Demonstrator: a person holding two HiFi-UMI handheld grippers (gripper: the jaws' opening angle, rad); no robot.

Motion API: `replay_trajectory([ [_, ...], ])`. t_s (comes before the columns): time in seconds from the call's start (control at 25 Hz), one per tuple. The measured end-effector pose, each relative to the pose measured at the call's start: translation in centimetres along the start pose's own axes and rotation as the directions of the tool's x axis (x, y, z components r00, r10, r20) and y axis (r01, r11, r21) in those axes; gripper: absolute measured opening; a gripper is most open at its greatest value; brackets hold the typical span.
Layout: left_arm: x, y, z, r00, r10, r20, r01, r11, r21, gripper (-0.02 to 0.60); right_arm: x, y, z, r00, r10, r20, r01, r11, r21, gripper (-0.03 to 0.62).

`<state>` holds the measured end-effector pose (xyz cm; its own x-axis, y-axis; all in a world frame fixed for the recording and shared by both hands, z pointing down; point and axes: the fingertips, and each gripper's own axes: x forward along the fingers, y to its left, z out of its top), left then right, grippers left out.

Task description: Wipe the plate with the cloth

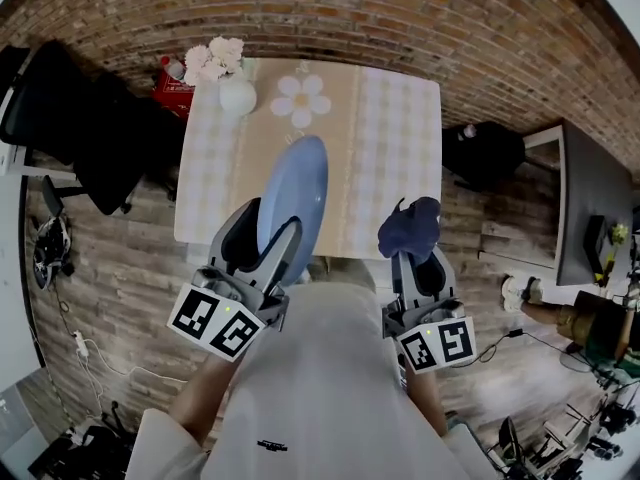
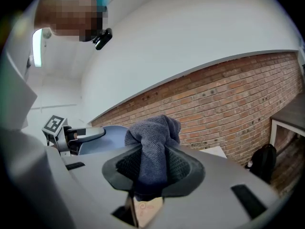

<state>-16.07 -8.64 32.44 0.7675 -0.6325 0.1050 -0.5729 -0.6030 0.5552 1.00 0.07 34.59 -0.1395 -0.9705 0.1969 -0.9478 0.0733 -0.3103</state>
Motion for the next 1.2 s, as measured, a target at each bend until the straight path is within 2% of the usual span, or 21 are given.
replay_trajectory([
  [0.24,2.5,-0.8,0.1,0.998,0.053,0.033,-0.052,0.998,-0.022,0.276,2.9,-1.6,1.6,0.991,0.129,-0.022,-0.129,0.991,-0.026,0.126],
  [0.56,5.7,-3.3,0.4,0.997,0.061,0.051,-0.062,0.998,0.025,0.276,6.1,-2.5,3.8,0.95,0.312,-0.007,-0.312,0.949,-0.047,0.126],
  [0.8,7.1,-5.9,-0.8,0.998,0.041,0.042,-0.044,0.997,0.061,0.276,7.0,-1.6,4.2,0.886,0.462,-0.016,-0.463,0.885,-0.057,0.126],
  [0.92,8.1,-7.0,-1.6,0.999,0.04,0.033,-0.043,0.995,0.086,0.276,7.4,-1.6,4.2,0.861,0.508,-0.017,-0.508,0.859,-0.059,0.126],
  [1.2,9.4,-8.6,-1.9,0.997,0.061,0.054,-0.065,0.994,0.088,0.276,8.2,-1.1,4.1,0.804,0.593,-0.04,-0.594,0.801,-0.067,0.126],
])
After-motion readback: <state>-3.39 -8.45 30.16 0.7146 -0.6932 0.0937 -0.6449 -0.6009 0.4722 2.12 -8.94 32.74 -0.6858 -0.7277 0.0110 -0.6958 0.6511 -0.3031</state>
